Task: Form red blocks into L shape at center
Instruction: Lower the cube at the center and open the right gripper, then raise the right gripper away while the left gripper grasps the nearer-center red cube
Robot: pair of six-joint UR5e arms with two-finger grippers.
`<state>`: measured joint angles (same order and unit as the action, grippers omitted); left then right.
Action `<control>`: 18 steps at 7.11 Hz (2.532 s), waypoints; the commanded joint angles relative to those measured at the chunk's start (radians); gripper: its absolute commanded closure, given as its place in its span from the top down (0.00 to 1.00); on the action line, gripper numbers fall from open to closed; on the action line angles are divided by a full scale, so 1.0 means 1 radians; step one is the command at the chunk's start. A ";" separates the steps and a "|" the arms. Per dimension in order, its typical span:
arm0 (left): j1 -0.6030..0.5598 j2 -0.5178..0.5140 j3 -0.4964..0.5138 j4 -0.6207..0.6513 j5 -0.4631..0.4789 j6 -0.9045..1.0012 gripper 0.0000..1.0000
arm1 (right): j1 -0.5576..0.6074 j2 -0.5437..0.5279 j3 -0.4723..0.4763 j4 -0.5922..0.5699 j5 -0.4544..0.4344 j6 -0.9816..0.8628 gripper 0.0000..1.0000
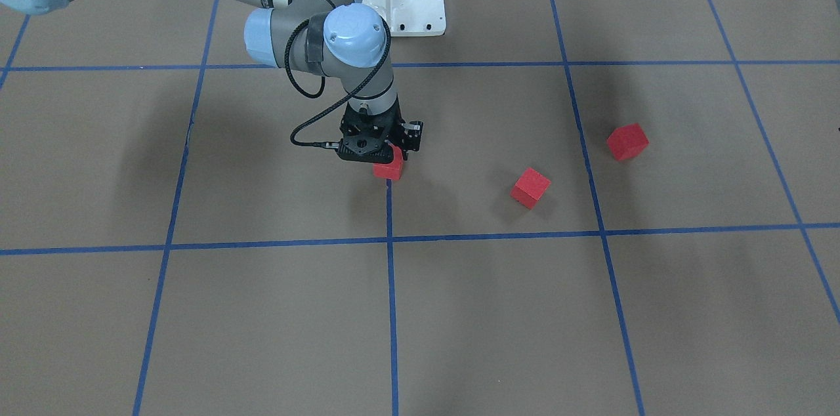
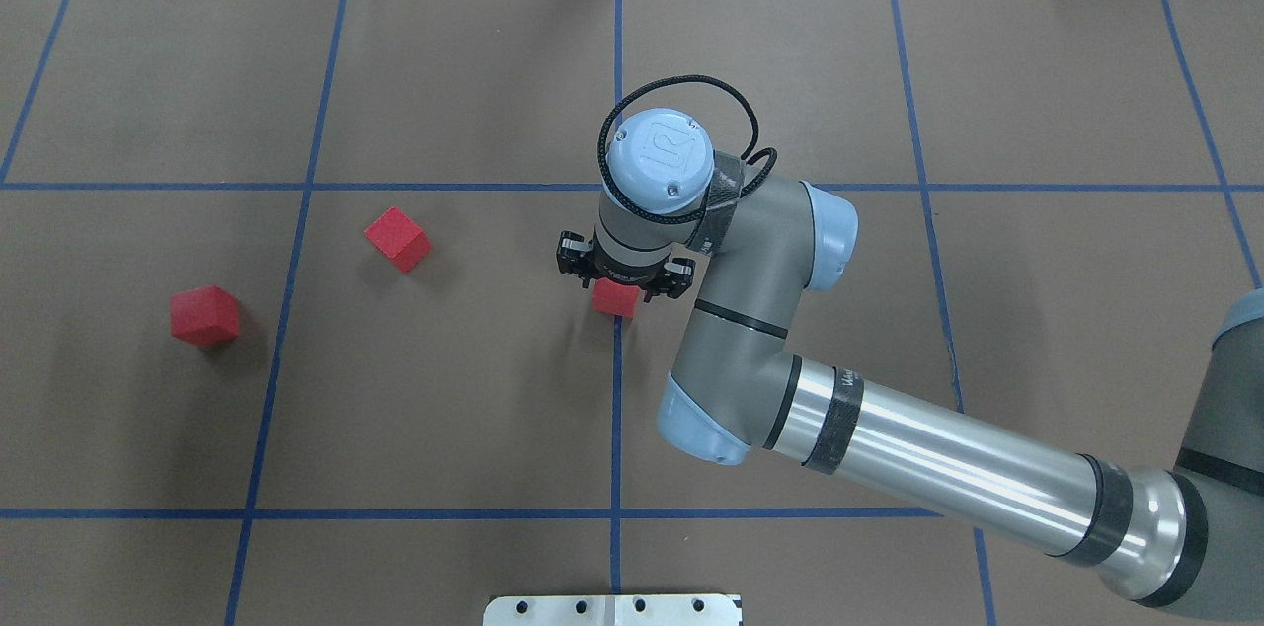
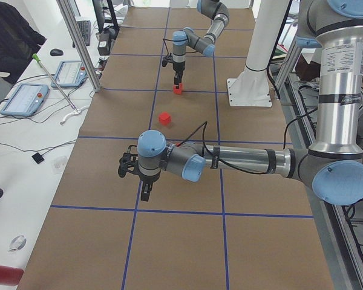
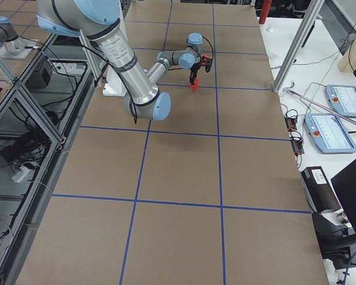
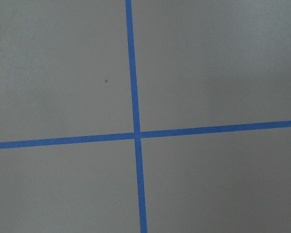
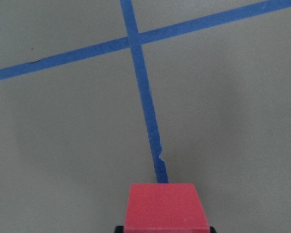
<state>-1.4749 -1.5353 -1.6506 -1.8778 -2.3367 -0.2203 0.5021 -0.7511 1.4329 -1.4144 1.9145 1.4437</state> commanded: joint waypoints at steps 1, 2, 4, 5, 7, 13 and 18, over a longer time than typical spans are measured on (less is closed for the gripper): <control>0.007 -0.009 -0.021 0.000 -0.004 -0.046 1.00 | 0.006 -0.005 0.035 -0.001 0.004 -0.020 0.99; 0.034 -0.020 -0.053 -0.001 -0.036 -0.185 1.00 | 0.042 -0.028 0.076 -0.003 0.033 -0.022 0.99; 0.185 -0.086 -0.104 0.000 -0.041 -0.544 1.00 | 0.194 -0.168 0.212 -0.003 0.186 -0.102 0.99; 0.262 -0.144 -0.133 0.000 -0.039 -0.784 1.00 | 0.272 -0.238 0.248 -0.004 0.239 -0.171 0.99; 0.437 -0.256 -0.165 0.000 -0.003 -1.163 1.00 | 0.396 -0.374 0.262 0.003 0.314 -0.361 0.99; 0.714 -0.460 -0.017 0.000 0.246 -1.577 1.00 | 0.477 -0.464 0.262 0.005 0.353 -0.485 0.99; 0.735 -0.520 0.091 0.000 0.278 -1.577 1.00 | 0.475 -0.465 0.262 0.005 0.351 -0.485 0.99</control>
<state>-0.7545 -2.0491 -1.5760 -1.8784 -2.0687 -1.7974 0.9775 -1.2159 1.6950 -1.4097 2.2659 0.9587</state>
